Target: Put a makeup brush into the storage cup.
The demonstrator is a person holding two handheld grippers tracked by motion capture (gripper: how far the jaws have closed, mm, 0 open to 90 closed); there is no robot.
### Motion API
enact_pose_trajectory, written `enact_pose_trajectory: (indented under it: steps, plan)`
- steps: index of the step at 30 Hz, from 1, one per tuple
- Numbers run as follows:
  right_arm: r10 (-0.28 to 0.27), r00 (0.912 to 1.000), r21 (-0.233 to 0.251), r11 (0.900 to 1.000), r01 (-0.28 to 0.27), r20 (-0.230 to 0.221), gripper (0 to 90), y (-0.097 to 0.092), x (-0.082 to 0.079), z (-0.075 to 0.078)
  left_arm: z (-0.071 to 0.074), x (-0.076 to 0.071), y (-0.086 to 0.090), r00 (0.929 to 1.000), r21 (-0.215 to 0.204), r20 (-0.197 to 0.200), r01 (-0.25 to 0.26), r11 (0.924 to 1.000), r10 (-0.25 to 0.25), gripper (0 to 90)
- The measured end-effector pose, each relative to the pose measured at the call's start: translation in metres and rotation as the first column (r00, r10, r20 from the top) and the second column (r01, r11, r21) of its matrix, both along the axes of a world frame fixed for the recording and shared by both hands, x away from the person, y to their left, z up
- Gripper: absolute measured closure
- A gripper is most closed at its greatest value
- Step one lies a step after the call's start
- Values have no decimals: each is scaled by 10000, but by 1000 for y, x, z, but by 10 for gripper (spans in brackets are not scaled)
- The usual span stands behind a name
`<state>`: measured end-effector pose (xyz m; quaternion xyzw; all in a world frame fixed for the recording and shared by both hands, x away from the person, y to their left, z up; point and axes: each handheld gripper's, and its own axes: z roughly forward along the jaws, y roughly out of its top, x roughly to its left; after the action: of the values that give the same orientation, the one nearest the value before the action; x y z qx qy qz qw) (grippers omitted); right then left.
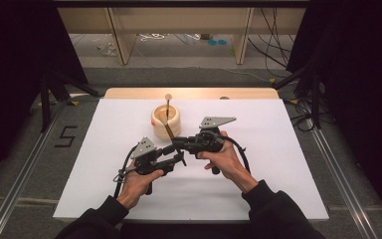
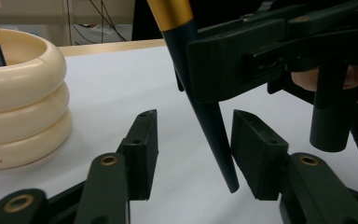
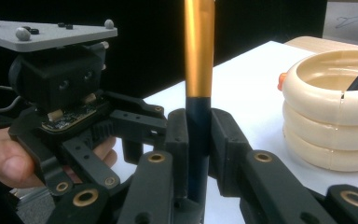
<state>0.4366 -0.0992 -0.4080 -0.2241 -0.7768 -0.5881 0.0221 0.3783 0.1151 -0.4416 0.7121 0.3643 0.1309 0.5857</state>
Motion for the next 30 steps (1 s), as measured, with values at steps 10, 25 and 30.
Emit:
enact_pose_trajectory:
  steps: [10,25,30]
  plan:
    - [79,10000,-66,9999,-79,-36,784,0,-1,-3,0,2,0,9987,-492,-503,85,9988,-109,665]
    - [90,9999,58,9999,-89,-106,783,-1,-2,-3,1,4,0,9975,-831,-603,304,9961,-355,744]
    - [63,10000,126,9999,-63,-23,784,-1,-2,-3,1,5,1,9972,-947,-625,355,9949,-416,762]
